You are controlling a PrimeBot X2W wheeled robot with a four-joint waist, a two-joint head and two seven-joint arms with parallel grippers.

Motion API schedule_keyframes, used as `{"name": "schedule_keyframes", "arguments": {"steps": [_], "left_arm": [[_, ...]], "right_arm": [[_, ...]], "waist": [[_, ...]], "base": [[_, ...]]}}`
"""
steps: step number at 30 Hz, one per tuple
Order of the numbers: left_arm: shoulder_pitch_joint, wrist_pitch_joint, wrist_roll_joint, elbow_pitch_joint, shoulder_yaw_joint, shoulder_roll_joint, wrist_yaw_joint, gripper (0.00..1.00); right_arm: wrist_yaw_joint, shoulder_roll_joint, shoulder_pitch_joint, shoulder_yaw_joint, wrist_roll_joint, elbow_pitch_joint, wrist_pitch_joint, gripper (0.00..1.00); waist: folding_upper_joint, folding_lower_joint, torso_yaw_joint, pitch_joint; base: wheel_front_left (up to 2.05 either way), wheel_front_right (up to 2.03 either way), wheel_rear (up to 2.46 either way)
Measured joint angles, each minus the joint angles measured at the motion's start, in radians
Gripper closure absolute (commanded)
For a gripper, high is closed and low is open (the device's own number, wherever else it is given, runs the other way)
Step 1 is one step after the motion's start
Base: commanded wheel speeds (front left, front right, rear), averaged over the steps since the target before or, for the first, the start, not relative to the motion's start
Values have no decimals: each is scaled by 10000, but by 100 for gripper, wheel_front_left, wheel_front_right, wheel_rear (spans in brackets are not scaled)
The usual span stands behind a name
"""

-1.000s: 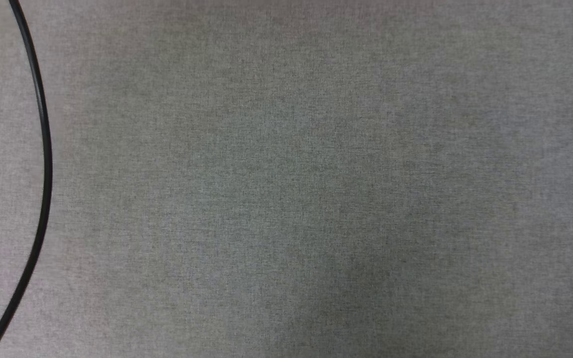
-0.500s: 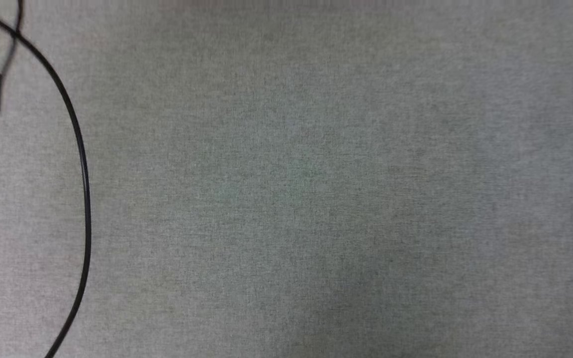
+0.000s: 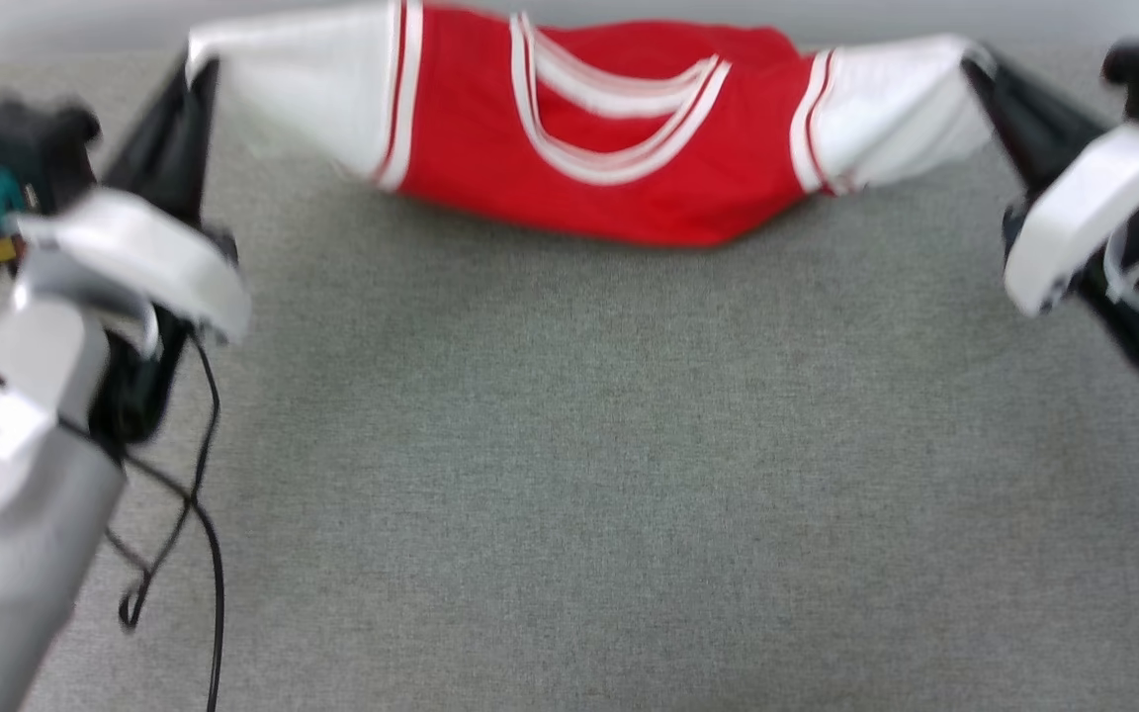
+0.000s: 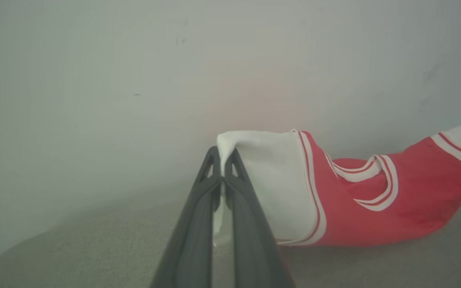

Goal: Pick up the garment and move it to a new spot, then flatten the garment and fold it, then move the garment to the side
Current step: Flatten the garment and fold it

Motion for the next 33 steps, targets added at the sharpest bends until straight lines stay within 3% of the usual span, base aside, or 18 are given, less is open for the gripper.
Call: {"name": "schedule_keyframes", "arguments": {"steps": [14, 24, 33], "left_arm": [[5664, 180, -1340, -1900, 29, 723, 1572, 100], [7809, 56, -1902, -1835, 337, 683, 2075, 100], [8978, -8, -2052, -2082, 407, 696, 2259, 100]], "right_arm": [[-2, -360, 4684, -207, 531, -930, 44, 100], [0, -186, 7618, -1475, 729, -1047, 71, 100], [2, -29, 9892, -2963, 558, -1666, 278, 100]], "waist": [[0, -2, -87, -1835], [0, -1, -146, -2788], [0, 1, 84, -3192]], "base": [[0, 0, 0], [0, 0, 0], [0, 0, 0]]}}
